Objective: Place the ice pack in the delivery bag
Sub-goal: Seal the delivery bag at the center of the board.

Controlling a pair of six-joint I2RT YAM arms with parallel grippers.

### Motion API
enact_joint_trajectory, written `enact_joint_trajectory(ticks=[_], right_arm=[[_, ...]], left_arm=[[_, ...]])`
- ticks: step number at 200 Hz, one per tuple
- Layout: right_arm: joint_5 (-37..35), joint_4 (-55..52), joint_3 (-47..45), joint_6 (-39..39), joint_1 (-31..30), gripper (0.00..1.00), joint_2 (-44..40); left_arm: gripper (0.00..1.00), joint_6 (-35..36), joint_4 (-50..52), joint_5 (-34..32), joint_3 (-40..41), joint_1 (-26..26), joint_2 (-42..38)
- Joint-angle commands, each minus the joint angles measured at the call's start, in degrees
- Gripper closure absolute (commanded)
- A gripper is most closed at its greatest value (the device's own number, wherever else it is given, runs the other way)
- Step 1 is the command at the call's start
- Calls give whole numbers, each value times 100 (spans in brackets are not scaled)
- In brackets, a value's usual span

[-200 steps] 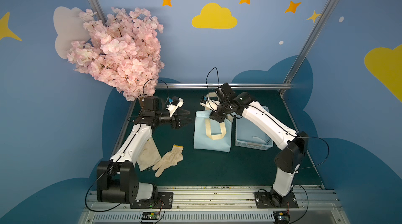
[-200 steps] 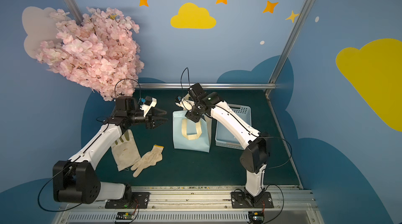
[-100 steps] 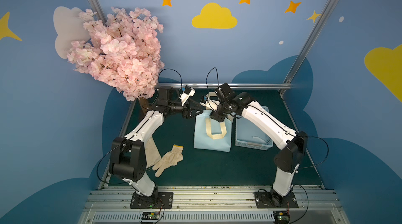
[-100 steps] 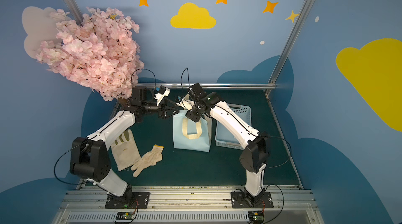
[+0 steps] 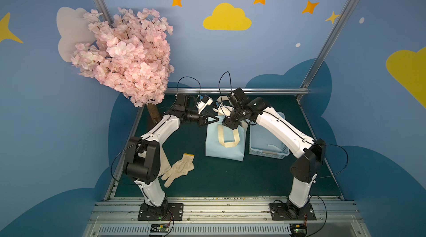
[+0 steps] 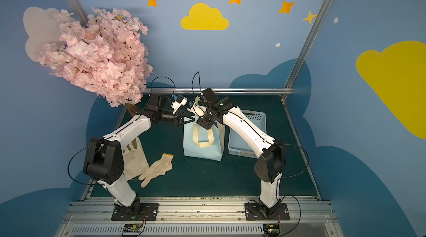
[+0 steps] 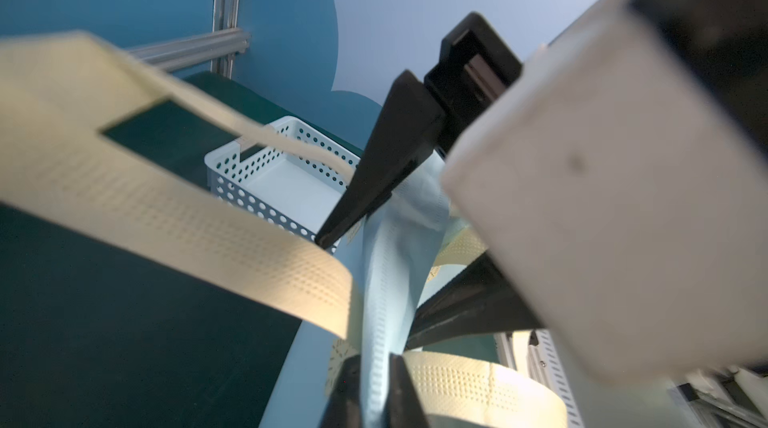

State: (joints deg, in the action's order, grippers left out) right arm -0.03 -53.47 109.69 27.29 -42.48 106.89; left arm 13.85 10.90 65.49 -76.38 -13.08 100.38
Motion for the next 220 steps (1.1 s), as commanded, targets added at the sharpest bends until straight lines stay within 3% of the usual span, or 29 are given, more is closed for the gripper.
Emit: enact_joint_trajectory(ticks=[1,27,52,72,111,167,191,220], right_arm=[[15,-140,135,36,43,23,-388],[287,-128,-100,-74,350,2,-1080],[853,-68,-776,-188,803,2,-1965],[1505,364,-1977,-355,1197,2,-2855],[2638,3061,-4796,-1205,1618,2,-4222],[2699,4955,-6057,-1543,1744,2,-3964],[2872,5231,-6054,-1530,2003,2,-3680],[3279,4929,-5885,-816,2209,2,-3458]], left_arm=[[97,117,168,129,-28,21,-23],[97,161,158,85,60,17,-124],[97,192,164,34,97,25,-185],[97,204,154,40,114,23,-225],[97,286,217,17,141,18,-282],[97,574,443,36,224,27,-364],[97,733,539,38,263,44,-414],[97,806,588,58,256,83,-421]])
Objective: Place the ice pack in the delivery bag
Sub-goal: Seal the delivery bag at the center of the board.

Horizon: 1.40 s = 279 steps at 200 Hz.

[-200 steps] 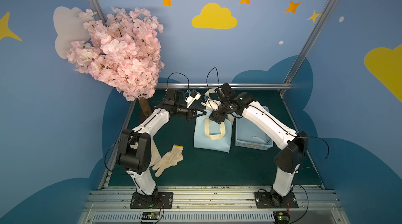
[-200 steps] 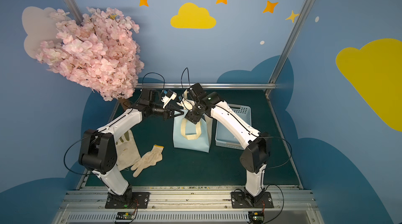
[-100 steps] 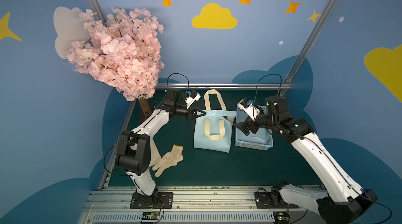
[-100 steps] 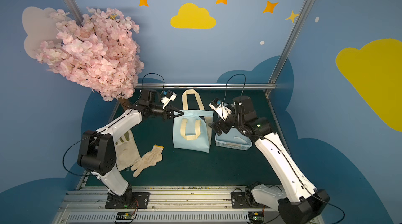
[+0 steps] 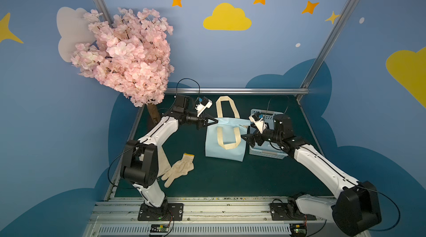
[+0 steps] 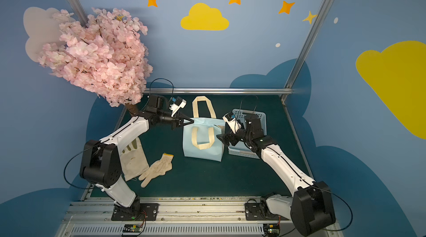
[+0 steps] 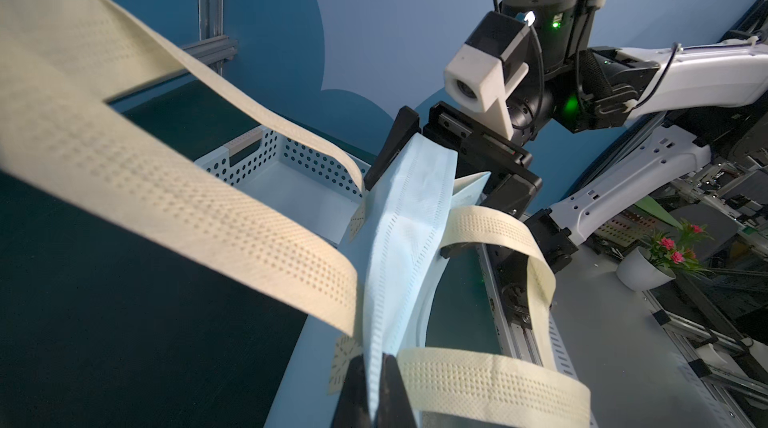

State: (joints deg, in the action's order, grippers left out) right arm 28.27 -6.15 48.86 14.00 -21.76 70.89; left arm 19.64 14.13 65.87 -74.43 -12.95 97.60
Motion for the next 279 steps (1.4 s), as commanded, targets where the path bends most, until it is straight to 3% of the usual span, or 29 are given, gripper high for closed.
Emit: enact_joint_trajectory(ticks=[1,30,44,67,103,122,161,168,175,188,202,225,260,279], right_arm=[[467,200,205,528,141,2,147],[1311,213,387,775,196,2,444],[1526,55,574,848,203,10,668],[1760,-119,754,897,317,38,1005],[2058,-344,932,990,462,71,1240],[2085,-389,907,1062,517,100,1273],[2018,-772,1019,1223,617,100,1240],[2007,-885,1072,1214,654,76,1193],[2023,-1017,1110,1248,689,58,1110],[2046,-1156,1103,1279,721,33,906],[2205,-1296,1125,1342,750,16,695],[2631,-1078,1173,769,772,2,523],[3416,-390,1571,-480,756,2,778],[3250,-508,1997,-873,711,2,1115]], left_arm=[[97,230,265,22,61,67,-140],[97,284,262,56,69,74,-145],[97,328,258,84,86,82,-158],[97,398,206,166,152,132,-193],[97,486,235,190,207,245,-238],[97,735,276,190,301,267,-323],[97,1321,682,-107,352,291,-428],[97,1382,682,-158,391,285,-461],[97,1397,643,-188,439,289,-493],[97,1307,436,-253,540,276,-536],[97,1274,350,-291,569,260,-543],[97,1303,318,-389,579,240,-557],[97,1367,330,-439,577,233,-559],[97,1367,336,-404,579,232,-549]])
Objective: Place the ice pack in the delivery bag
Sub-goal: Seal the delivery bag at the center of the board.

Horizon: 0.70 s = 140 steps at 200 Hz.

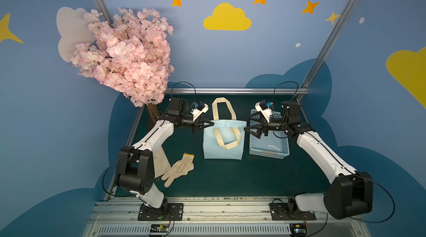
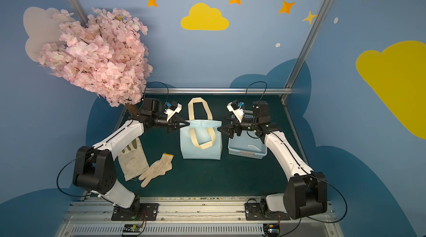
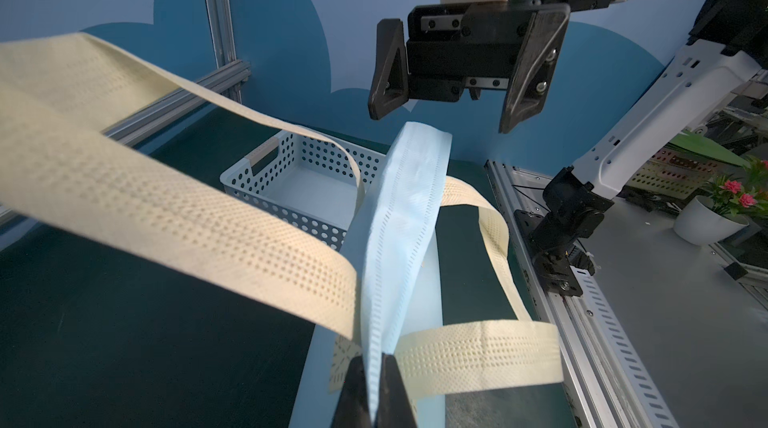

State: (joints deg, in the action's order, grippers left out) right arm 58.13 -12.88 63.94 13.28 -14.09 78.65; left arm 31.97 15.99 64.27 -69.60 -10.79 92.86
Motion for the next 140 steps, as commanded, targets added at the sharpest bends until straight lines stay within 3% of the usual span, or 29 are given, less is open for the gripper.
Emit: enact_joint_trajectory(ticks=[1,38,82,104,121,140], right_arm=[[240,151,510,-818,-62,2,359],[-251,-759,1107,-555,-241,6,1015],[-197,-365,626,-483,-376,8,1097],[-245,-492,643,-463,-376,21,1234],[-251,-509,683,-436,-380,39,1312],[-201,-560,738,-338,-407,50,1376]], left_arm=[[97,134,146,-242,96,20,-70],[97,134,112,-239,96,15,-59],[97,105,106,-231,85,15,-56],[97,132,114,-257,87,15,-59],[97,160,148,-248,70,15,-66],[97,162,195,-246,37,22,-49]])
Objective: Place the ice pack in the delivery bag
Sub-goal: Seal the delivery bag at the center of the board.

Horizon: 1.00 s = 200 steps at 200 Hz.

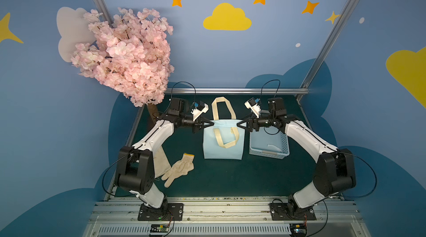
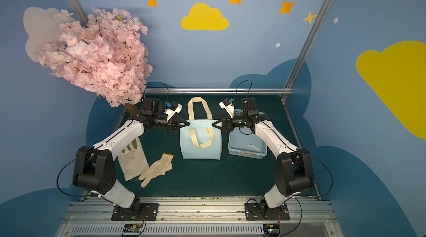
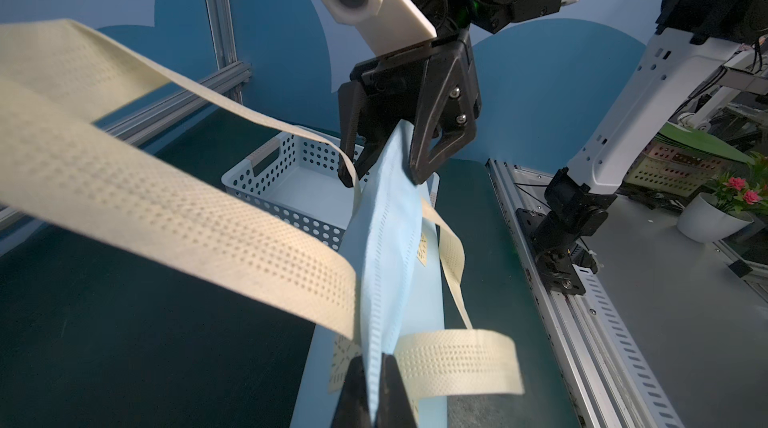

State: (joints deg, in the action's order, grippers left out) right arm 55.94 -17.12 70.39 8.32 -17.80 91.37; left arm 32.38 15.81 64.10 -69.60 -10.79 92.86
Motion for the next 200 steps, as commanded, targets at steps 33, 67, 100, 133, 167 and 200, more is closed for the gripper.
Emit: enact_joint_trajectory(ticks=[33,67,100,133,167,200], right_arm=[[-55,-212,76,397,-39,81,145],[-143,-303,144,832,-31,100,-35],[-342,-566,220,1558,-107,100,-170],[-657,-804,391,1894,-255,100,-181],[-872,-1022,576,2146,-402,100,-212],[-890,-1040,573,2183,-441,100,-269]], left_arm=[[97,38,308,-222,-17,69,-48],[70,-28,811,-108,-279,180,-100],[33,-129,1233,75,-643,64,-256],[29,-280,1614,-579,-1178,-285,-409],[30,311,2766,-1529,-2028,-843,-284],[34,575,3141,-1813,-2546,-1104,196]])
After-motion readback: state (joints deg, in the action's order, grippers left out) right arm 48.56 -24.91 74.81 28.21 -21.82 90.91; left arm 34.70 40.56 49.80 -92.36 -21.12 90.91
